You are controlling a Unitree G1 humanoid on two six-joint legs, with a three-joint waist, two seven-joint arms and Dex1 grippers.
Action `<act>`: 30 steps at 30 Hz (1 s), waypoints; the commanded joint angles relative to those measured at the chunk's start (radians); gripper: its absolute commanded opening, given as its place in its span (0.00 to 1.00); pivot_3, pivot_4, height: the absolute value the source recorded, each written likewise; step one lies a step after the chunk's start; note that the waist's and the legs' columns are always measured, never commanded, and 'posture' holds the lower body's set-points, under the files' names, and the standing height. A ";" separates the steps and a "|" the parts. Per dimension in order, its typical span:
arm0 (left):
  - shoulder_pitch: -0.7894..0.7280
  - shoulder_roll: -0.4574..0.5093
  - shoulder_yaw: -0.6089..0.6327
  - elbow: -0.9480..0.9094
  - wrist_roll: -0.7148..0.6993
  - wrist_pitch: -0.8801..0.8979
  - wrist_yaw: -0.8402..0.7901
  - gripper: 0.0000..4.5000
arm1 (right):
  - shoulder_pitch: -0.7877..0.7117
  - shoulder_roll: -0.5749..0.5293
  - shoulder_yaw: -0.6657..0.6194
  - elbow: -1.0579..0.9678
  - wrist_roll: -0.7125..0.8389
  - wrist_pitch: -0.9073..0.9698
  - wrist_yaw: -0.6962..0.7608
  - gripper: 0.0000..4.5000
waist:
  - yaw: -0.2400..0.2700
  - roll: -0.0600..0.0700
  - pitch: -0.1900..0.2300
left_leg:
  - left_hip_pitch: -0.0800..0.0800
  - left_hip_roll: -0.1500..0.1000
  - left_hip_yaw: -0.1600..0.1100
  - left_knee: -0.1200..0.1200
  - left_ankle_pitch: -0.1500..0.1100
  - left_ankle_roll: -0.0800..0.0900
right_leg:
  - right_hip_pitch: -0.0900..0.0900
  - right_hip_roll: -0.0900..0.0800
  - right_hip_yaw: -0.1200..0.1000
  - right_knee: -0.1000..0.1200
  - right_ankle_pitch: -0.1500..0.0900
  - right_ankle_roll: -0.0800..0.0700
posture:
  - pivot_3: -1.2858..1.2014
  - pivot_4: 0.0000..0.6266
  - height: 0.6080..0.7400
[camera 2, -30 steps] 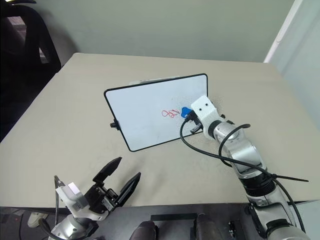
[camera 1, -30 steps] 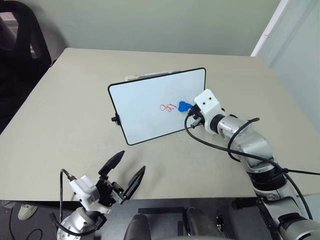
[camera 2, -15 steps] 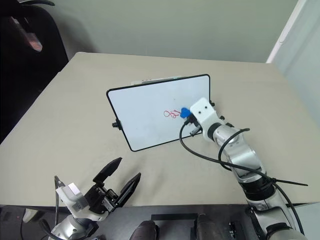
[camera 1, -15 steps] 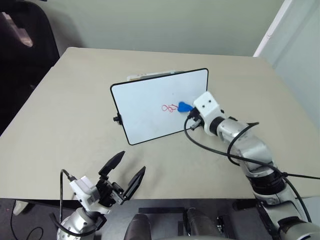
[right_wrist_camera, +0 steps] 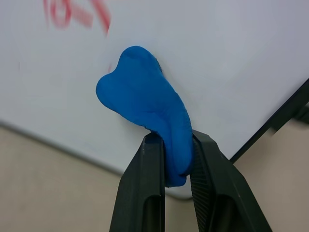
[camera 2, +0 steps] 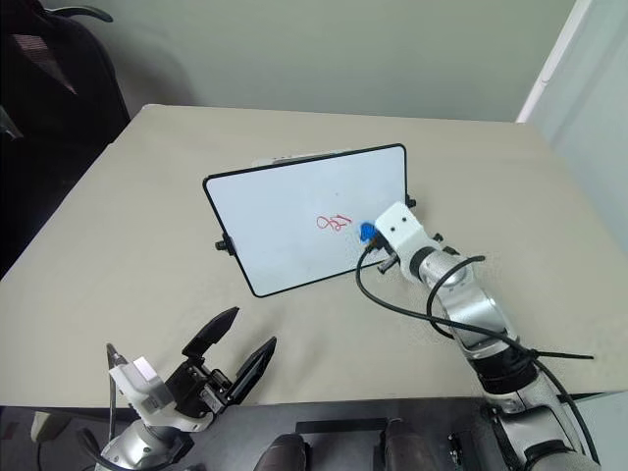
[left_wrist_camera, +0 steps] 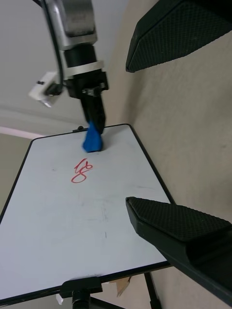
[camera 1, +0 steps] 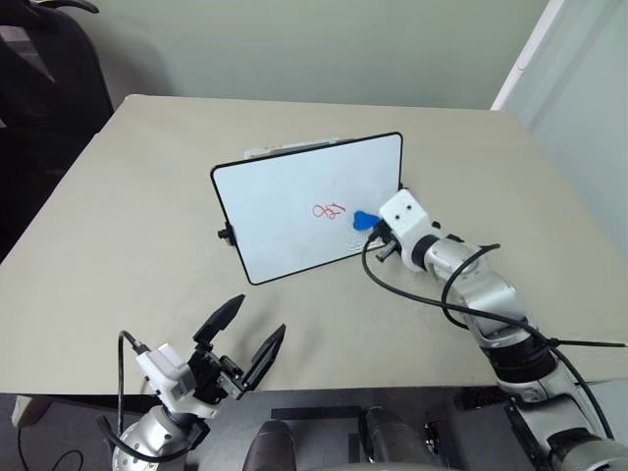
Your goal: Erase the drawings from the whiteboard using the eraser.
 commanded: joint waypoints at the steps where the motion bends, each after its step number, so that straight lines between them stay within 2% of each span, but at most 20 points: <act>1: 0.003 -0.002 0.003 -0.037 -0.014 -0.004 0.002 1.00 | -0.035 0.012 -0.022 -0.077 0.010 0.014 0.017 0.09 | 0.000 0.000 0.000 | 0.000 0.000 0.000 0.000 0.000 0.000 | 0.000 0.000 0.000 0.000 0.000 0.000 | 0.52 0.24 1.00; 8: 0.000 -0.001 0.007 -0.033 -0.017 -0.003 0.003 1.00 | -0.079 0.017 -0.015 -0.100 0.002 0.008 0.035 0.09 | 0.002 0.000 0.000 | -0.001 0.000 0.000 -0.001 0.000 0.000 | -0.001 0.000 0.000 0.000 0.000 0.000 | 0.52 0.24 1.00; 18: -0.004 -0.001 0.009 -0.025 -0.011 -0.007 0.001 1.00 | 0.009 0.012 0.032 0.072 -0.034 -0.077 0.037 0.09 | 0.005 0.000 0.000 | 0.000 0.000 0.000 0.000 0.000 -0.001 | 0.000 -0.001 0.000 -0.001 0.000 0.000 | 0.52 0.24 1.00; 23: -0.004 -0.002 0.008 -0.025 -0.009 -0.006 0.002 1.00 | 0.013 0.013 0.040 0.090 -0.049 -0.100 0.040 0.09 | 0.002 0.000 0.000 | 0.001 0.000 0.000 0.000 0.001 -0.001 | 0.000 0.000 0.001 0.000 0.001 0.000 | 0.52 0.24 1.00; 30: -0.005 -0.002 0.008 -0.024 -0.011 -0.004 0.003 1.00 | -0.072 0.054 0.003 0.028 -0.013 -0.087 0.057 0.09 | -0.006 0.000 0.000 | 0.000 0.000 0.000 0.000 0.001 -0.002 | -0.001 0.000 0.001 0.000 0.002 -0.001 | 0.52 0.24 1.00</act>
